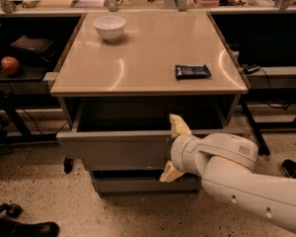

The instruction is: Open top drawer

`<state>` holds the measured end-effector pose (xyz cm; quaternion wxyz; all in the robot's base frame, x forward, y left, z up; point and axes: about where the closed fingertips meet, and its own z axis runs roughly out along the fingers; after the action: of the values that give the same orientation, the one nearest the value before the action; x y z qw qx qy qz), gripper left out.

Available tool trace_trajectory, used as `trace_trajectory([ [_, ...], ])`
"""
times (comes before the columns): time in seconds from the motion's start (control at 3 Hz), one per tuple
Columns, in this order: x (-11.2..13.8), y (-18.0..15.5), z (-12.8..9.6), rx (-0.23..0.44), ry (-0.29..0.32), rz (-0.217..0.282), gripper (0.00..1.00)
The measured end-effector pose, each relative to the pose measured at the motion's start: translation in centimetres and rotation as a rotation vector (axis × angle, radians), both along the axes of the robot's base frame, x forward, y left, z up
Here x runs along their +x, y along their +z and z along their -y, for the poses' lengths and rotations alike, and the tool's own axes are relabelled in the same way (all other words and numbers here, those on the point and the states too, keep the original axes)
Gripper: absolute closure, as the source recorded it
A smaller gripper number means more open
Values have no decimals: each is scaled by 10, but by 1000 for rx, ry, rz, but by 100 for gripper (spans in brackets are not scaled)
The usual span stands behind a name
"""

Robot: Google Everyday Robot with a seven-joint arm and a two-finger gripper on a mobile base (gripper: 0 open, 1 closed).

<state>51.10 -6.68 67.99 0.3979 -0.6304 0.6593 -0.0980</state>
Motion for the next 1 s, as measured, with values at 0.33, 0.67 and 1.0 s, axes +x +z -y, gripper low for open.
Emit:
trace_trajectory([
  [0.33,0,0,0,0,0,0,0],
  [0.67,21,-17,-4,29,-6,-34,0],
  [1.0,62,-52,-9,64,-57,-118,0],
])
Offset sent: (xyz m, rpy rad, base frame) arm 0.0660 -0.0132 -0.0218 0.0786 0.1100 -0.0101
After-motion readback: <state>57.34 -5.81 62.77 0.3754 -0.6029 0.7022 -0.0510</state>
